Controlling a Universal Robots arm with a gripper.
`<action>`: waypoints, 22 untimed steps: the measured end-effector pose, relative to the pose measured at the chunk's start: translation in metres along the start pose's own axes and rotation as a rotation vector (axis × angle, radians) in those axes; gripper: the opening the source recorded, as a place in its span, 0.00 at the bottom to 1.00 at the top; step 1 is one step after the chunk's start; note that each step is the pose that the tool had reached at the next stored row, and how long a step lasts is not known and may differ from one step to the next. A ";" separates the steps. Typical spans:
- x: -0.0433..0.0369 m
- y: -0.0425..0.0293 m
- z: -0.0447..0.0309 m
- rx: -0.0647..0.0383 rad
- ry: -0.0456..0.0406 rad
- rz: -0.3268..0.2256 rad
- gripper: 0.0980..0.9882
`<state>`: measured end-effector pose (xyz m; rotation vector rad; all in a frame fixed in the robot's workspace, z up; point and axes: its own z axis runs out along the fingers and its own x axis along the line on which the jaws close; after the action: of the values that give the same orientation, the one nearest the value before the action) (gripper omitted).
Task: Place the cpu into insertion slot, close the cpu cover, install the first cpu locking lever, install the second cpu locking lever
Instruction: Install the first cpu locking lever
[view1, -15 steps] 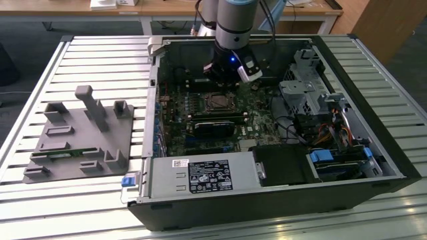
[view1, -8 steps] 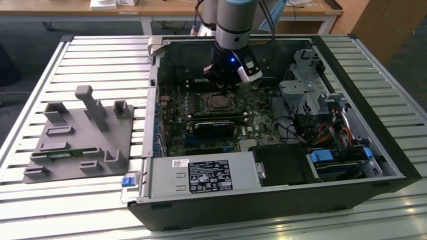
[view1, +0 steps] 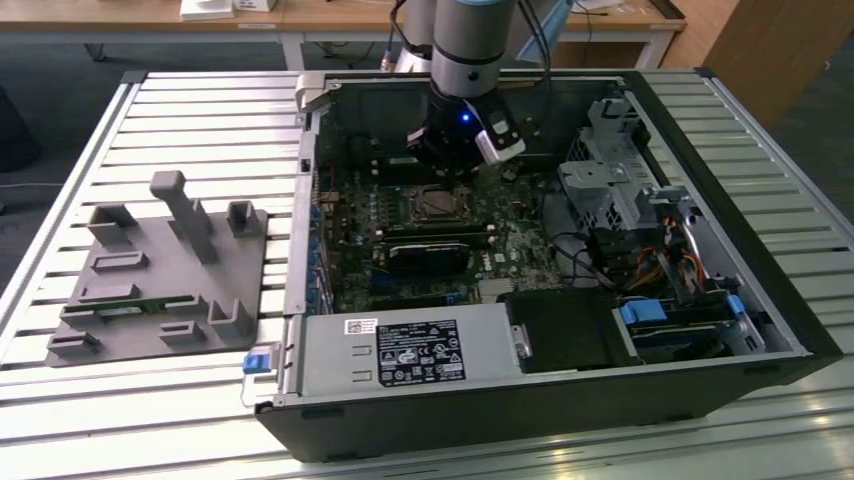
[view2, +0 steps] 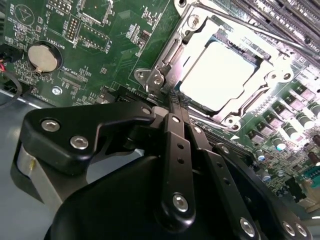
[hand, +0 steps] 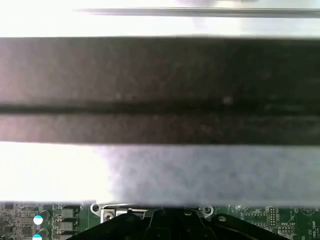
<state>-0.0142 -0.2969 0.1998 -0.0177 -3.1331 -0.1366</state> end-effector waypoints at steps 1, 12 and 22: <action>0.0000 0.0002 0.0000 0.002 0.0000 0.000 0.01; -0.0005 0.0024 0.0022 0.026 -0.0001 0.000 0.01; -0.0004 0.0030 0.0016 0.040 -0.0002 0.000 0.01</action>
<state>-0.0137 -0.2937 0.1984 -0.0180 -3.1351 -0.0736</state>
